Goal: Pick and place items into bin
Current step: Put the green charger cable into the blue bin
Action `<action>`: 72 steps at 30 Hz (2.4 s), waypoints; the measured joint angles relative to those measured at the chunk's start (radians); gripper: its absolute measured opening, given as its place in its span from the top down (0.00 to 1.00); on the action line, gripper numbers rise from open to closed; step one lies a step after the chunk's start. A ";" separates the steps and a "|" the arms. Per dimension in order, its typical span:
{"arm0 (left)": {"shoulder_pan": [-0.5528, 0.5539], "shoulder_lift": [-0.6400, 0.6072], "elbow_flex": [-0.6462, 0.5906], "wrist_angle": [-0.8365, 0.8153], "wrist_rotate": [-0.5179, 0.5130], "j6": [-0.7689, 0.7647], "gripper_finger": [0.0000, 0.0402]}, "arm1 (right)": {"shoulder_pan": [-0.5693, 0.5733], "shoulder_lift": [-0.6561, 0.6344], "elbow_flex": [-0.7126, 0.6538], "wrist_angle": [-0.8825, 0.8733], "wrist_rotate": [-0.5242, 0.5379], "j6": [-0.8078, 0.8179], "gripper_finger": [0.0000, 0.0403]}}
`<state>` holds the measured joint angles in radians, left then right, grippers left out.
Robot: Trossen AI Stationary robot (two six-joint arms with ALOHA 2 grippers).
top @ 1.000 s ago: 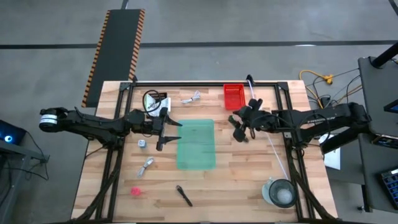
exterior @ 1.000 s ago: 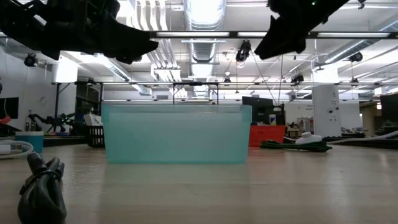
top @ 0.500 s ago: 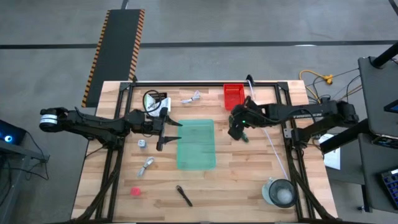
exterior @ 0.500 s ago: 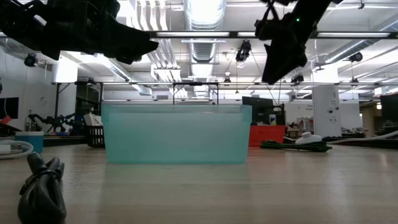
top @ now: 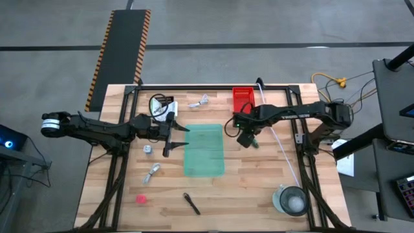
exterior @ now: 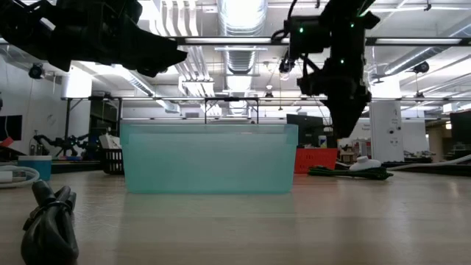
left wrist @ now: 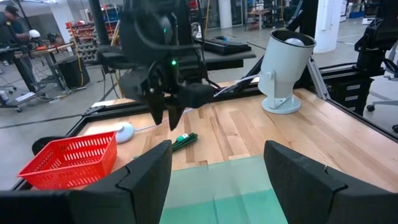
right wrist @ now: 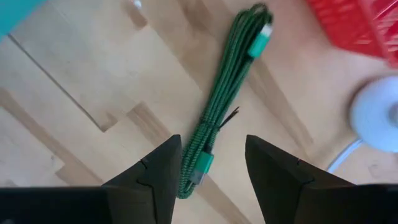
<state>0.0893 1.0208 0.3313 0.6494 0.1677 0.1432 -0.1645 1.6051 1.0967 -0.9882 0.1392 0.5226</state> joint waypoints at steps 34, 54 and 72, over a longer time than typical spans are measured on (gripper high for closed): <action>0.000 0.000 0.000 -0.008 0.000 0.000 0.41 | -0.070 0.227 -0.020 0.047 -0.062 -0.006 0.59; 0.000 0.000 0.000 -0.008 0.000 0.000 0.41 | -0.070 0.244 -0.018 0.056 -0.069 -0.052 0.67; 0.000 0.001 0.000 -0.008 0.000 0.000 0.41 | -0.069 0.238 -0.020 0.053 -0.060 -0.063 0.92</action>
<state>0.0891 1.0219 0.3313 0.6415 0.1677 0.1429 -0.2337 1.8430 1.0763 -0.9348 0.0796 0.4595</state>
